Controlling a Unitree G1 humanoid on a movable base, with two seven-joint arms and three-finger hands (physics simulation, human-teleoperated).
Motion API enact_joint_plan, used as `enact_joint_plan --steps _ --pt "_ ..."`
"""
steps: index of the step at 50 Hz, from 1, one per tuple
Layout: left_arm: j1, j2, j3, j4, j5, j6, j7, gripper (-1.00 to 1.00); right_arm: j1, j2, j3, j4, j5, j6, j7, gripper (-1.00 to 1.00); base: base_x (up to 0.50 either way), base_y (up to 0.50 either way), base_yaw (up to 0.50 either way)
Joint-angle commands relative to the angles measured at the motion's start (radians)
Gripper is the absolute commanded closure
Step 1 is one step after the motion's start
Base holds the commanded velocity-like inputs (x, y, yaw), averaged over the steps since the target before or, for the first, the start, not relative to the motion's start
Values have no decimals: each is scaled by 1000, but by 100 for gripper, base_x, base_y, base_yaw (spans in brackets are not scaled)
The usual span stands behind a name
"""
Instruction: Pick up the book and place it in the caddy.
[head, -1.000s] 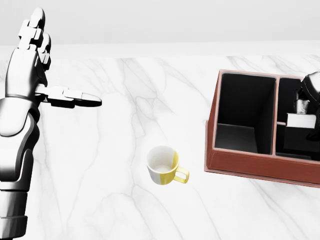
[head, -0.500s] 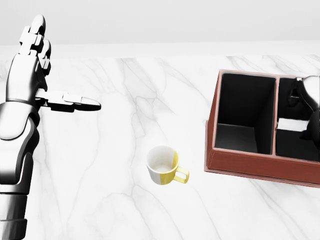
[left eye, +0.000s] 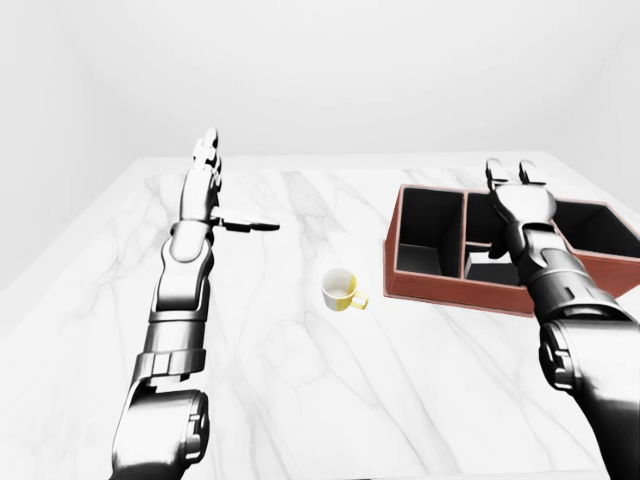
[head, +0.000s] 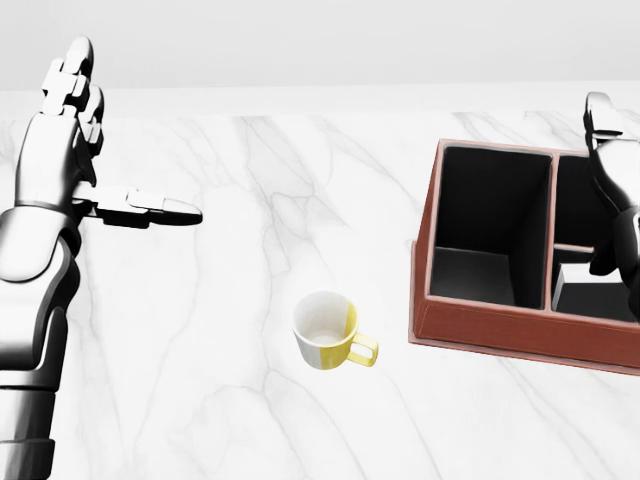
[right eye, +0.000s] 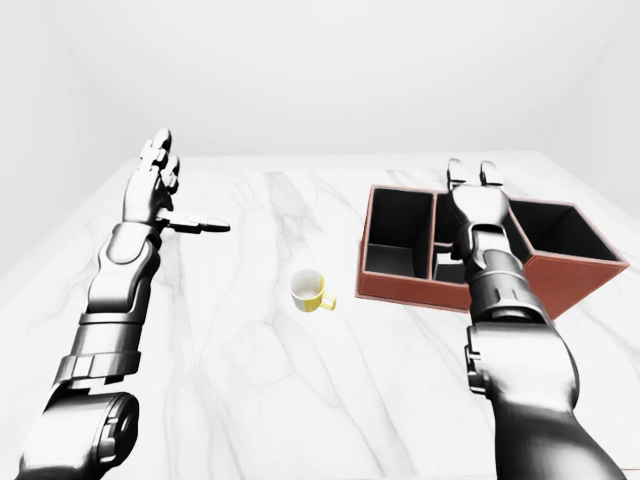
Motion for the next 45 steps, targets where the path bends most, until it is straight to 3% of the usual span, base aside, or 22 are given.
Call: enact_joint_plan --steps 1,7,17,24,30,40,45 --pt "-5 -3 -3 -6 0 0 -1 -100 -20 -8 -3 -13 16 0 35 -100 0 0 0" --pt "-11 -6 -5 -26 0 0 -2 -100 -29 -20 -8 -41 48 0 78 -100 0 0 0" --pt "-2 -15 -9 -86 -3 0 -10 -100 9 -16 -75 -207 254 0 234 -100 0 0 0" --pt "34 -23 -10 -199 -5 0 -30 -100 163 21 -151 -571 491 0 446 -100 0 0 0" --pt "90 -31 1 -378 -34 0 -50 -100 340 94 -205 -989 701 0 622 -100 0 0 0" --pt "221 -48 20 -770 -95 0 -93 -100 535 226 -234 -1545 969 0 730 -100 0 0 0" --pt "275 -59 36 -988 -137 0 -96 -100 649 285 -241 -1752 1020 0 745 -100 0 0 0"
